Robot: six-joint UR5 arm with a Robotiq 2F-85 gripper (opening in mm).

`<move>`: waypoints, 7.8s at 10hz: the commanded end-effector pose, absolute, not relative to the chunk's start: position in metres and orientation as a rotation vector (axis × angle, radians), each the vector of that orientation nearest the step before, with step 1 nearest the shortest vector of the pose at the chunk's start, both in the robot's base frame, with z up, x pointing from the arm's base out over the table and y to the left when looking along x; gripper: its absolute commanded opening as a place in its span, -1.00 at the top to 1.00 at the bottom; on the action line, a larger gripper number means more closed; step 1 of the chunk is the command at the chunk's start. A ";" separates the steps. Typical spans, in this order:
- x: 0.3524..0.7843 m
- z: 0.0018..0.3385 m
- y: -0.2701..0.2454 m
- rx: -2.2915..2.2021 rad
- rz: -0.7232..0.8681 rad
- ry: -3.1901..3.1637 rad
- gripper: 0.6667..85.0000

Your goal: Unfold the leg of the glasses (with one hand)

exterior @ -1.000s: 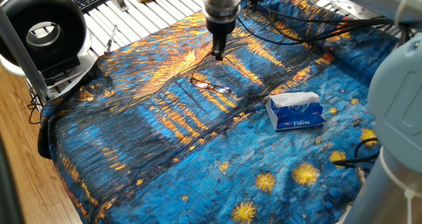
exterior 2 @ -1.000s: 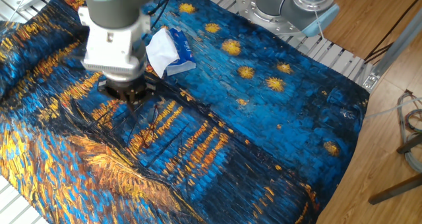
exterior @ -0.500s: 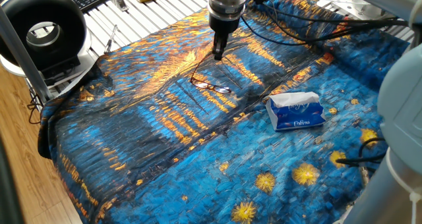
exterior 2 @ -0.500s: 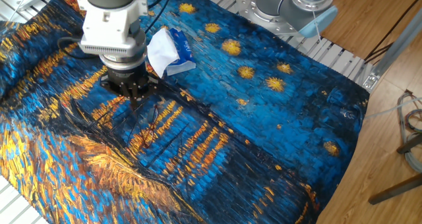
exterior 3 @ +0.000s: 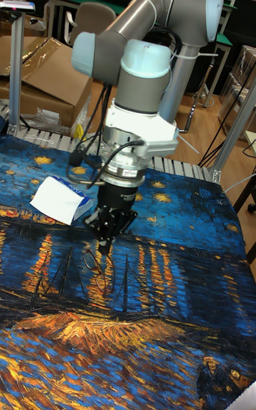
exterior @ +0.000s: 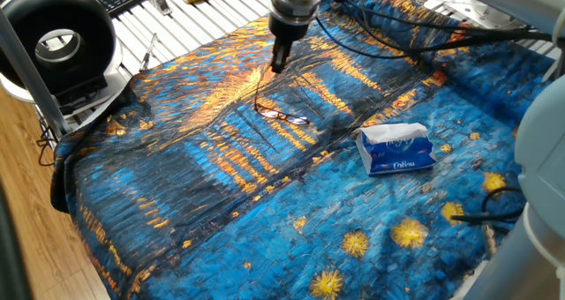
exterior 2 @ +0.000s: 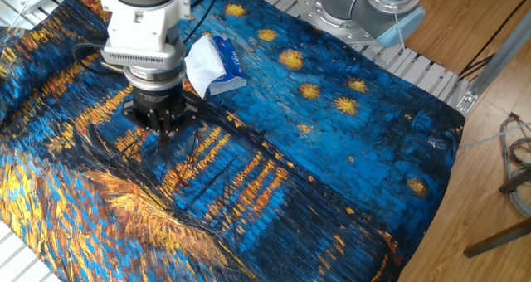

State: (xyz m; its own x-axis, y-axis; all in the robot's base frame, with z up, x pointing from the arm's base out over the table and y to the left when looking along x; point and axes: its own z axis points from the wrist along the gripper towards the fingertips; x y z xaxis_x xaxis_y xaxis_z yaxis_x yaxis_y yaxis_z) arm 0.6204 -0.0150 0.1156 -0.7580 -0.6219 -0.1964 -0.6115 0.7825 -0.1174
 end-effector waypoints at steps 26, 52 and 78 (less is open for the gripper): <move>0.576 0.040 -0.029 -1.507 -0.167 2.571 0.01; 0.574 0.012 -0.028 -1.492 -0.181 2.555 0.18; 0.579 0.006 -0.018 -1.471 -0.171 2.533 0.23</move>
